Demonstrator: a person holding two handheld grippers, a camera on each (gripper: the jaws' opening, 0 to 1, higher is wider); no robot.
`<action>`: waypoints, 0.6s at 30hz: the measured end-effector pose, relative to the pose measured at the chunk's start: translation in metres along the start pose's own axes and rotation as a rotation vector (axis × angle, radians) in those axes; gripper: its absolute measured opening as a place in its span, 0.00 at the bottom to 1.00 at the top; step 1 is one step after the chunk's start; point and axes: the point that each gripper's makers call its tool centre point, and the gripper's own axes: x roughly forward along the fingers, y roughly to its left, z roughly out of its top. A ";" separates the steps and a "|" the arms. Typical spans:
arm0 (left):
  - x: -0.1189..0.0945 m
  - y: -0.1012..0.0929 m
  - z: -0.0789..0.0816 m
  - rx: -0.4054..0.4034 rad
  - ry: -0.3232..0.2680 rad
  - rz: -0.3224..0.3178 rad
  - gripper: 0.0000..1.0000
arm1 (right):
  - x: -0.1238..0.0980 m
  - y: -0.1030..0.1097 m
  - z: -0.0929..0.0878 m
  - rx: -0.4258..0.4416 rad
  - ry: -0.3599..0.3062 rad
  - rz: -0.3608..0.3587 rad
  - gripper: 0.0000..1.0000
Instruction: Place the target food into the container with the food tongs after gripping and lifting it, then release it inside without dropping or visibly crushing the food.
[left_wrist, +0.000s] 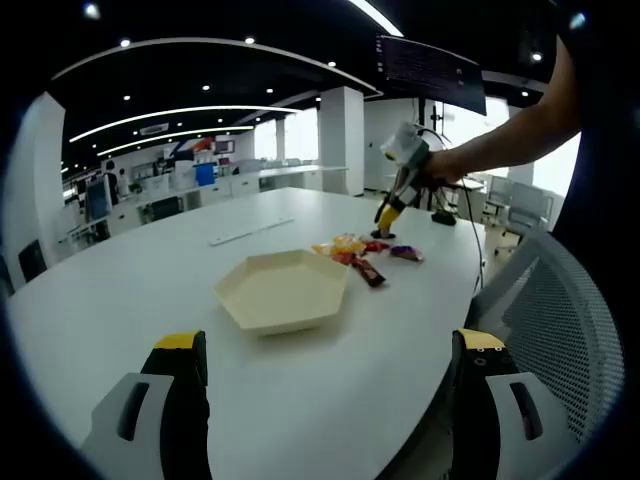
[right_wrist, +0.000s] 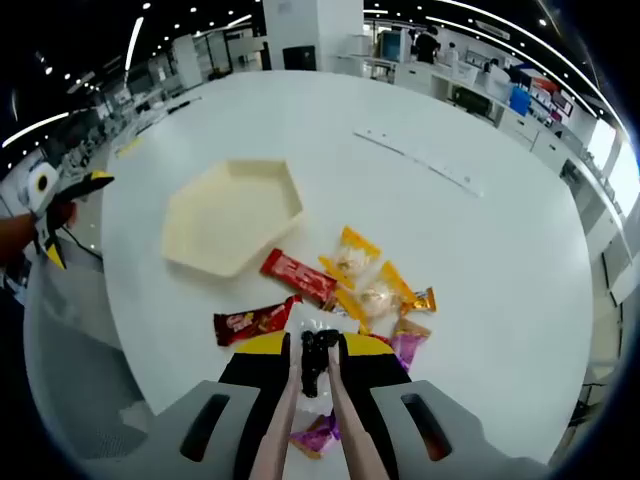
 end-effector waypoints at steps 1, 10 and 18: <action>0.000 0.000 0.000 -0.002 0.001 0.000 0.99 | -0.001 0.000 0.001 -0.004 0.000 0.002 0.19; 0.000 0.000 -0.001 0.000 0.005 0.004 0.99 | -0.001 0.000 0.006 -0.033 0.009 0.012 0.19; 0.000 0.001 -0.001 0.000 0.004 0.004 0.99 | -0.001 0.003 0.014 -0.053 0.009 0.022 0.19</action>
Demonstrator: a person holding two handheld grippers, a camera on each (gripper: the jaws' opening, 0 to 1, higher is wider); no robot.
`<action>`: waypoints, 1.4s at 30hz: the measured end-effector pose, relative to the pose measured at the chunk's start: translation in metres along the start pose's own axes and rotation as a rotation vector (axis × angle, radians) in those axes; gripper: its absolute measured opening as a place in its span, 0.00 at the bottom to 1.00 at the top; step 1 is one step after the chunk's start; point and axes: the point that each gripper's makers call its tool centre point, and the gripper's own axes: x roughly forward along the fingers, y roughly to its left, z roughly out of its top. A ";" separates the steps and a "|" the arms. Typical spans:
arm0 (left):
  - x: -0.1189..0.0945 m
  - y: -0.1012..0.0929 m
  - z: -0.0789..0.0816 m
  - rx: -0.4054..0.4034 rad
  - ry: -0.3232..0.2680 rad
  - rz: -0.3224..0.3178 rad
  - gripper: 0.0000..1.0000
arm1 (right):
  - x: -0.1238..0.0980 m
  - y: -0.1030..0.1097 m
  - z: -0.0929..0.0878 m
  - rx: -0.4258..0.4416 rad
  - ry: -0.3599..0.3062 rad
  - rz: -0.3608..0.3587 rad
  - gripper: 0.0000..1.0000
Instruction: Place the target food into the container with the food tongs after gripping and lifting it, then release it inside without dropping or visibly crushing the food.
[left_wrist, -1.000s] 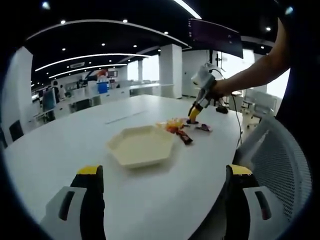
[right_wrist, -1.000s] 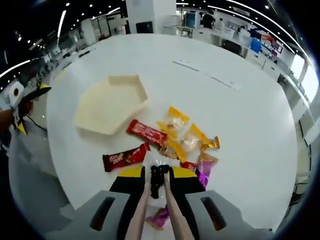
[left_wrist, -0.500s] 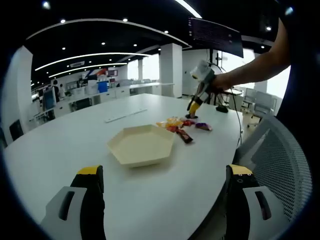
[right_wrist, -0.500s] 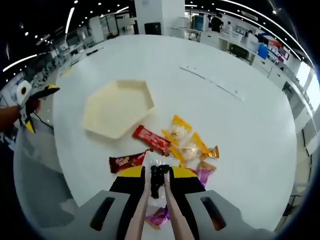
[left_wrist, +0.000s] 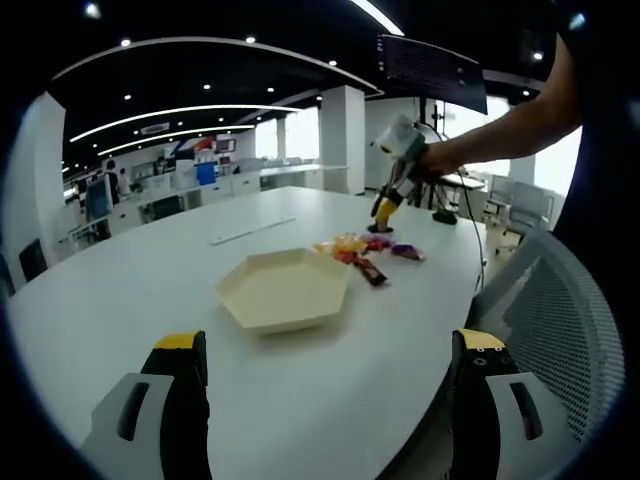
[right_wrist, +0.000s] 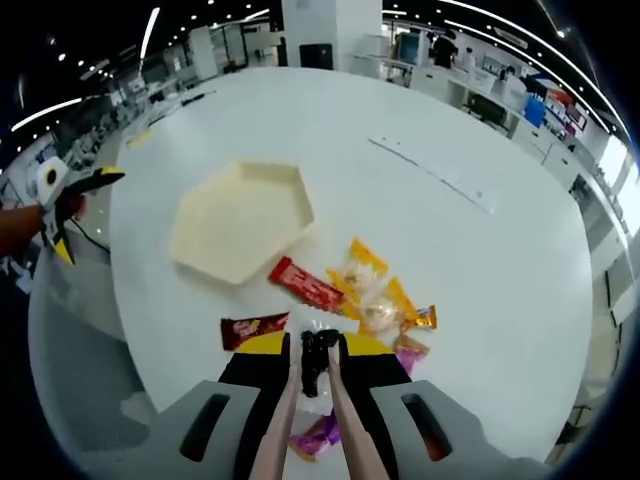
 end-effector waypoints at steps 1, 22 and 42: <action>0.000 0.000 0.000 0.000 -0.001 0.001 0.99 | 0.000 0.001 0.003 -0.004 -0.003 0.001 0.19; -0.001 0.001 0.002 0.004 -0.007 0.008 0.99 | 0.017 0.033 0.047 -0.126 -0.008 0.089 0.19; -0.001 0.004 0.002 0.000 -0.008 0.020 0.99 | 0.035 0.066 0.103 -0.267 -0.008 0.173 0.19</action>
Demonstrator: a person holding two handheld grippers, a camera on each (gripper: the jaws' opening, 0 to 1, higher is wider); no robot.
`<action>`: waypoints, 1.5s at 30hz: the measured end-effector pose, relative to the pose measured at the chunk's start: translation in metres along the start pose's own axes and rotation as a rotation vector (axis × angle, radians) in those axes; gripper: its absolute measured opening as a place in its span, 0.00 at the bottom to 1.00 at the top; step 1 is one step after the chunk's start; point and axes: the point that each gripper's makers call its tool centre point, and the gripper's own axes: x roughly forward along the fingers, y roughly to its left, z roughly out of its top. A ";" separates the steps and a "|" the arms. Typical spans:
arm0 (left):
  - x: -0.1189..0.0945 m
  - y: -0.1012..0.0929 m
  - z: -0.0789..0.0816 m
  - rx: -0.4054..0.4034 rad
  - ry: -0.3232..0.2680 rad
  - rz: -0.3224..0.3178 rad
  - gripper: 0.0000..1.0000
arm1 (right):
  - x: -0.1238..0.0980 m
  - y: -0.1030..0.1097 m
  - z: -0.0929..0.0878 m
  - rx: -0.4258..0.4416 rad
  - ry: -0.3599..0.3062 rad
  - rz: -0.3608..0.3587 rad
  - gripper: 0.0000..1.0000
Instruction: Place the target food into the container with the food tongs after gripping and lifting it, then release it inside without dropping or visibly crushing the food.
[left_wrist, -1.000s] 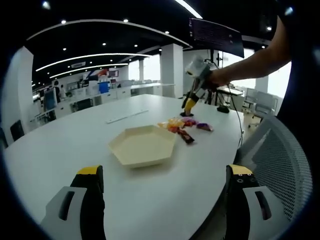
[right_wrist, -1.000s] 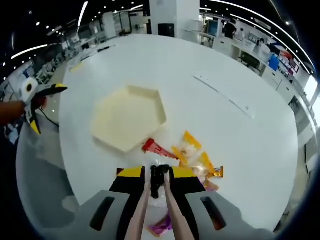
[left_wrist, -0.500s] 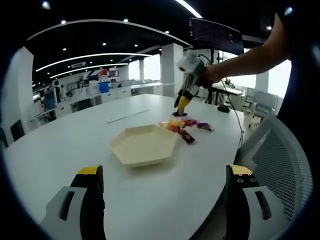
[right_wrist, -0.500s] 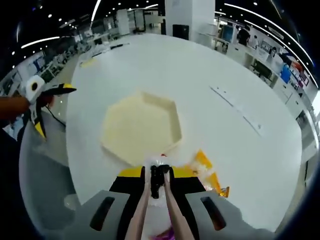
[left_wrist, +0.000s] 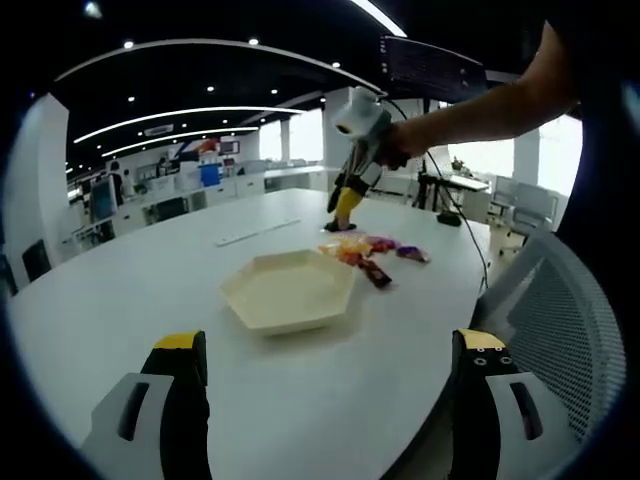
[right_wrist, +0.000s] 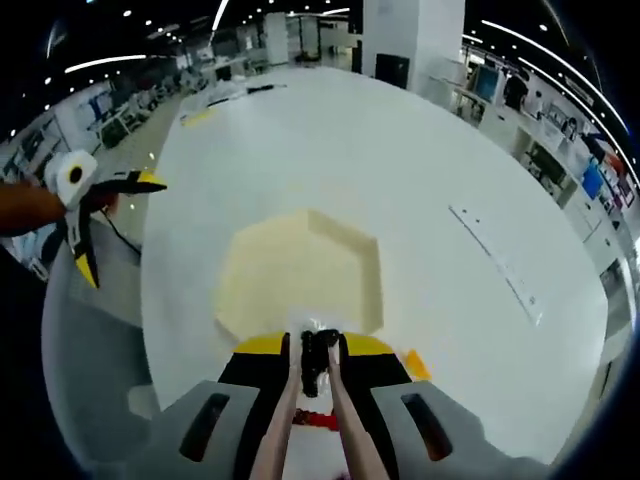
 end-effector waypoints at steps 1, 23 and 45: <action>0.000 0.000 0.000 0.000 0.000 0.001 0.99 | 0.001 0.001 0.002 -0.006 0.001 0.002 0.19; 0.001 0.001 -0.002 0.000 0.008 0.000 0.99 | 0.023 0.018 0.052 -0.113 0.003 0.080 0.19; 0.002 0.003 -0.003 -0.007 0.016 -0.005 0.99 | 0.042 0.027 0.077 -0.161 0.009 0.112 0.20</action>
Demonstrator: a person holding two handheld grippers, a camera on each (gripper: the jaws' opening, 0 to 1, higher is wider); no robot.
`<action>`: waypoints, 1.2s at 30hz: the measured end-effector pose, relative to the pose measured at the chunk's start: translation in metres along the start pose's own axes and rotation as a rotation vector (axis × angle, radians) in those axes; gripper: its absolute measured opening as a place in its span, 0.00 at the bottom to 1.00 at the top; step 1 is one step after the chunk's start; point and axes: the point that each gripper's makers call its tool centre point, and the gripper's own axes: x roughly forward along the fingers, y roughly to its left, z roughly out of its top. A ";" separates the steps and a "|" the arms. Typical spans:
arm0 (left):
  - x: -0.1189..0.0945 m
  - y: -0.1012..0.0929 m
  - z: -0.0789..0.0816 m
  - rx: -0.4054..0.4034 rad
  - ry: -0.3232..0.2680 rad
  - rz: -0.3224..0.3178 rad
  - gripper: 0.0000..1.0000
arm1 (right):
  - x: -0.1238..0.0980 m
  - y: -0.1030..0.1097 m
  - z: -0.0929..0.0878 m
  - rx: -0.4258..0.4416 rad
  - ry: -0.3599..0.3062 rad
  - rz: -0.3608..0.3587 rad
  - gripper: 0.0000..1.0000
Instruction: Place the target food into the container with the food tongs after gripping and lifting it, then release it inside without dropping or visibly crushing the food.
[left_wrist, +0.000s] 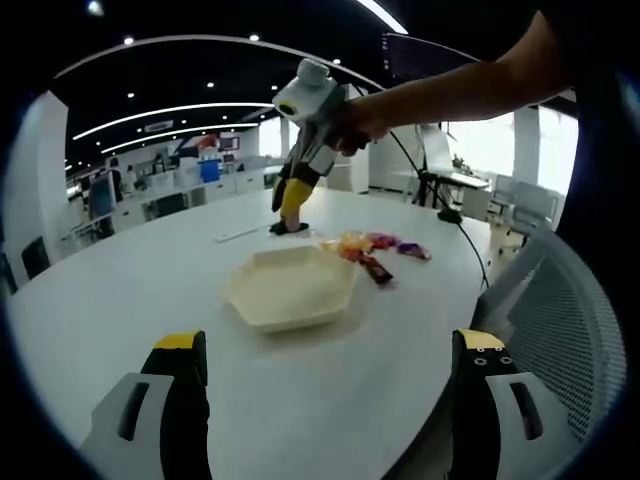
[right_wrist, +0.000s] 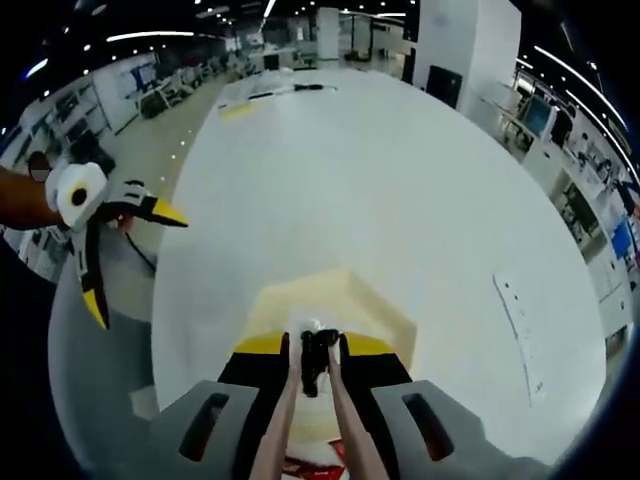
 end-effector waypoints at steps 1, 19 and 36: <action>0.000 0.000 0.000 -0.001 -0.001 0.000 0.99 | 0.000 0.000 0.000 0.000 0.000 0.000 0.20; 0.000 0.000 -0.001 -0.001 0.002 -0.001 0.99 | -0.002 0.001 -0.001 -0.003 -0.012 0.008 0.23; 0.001 -0.001 -0.002 0.005 0.010 -0.002 0.99 | -0.015 0.004 -0.014 0.006 -0.021 0.012 0.24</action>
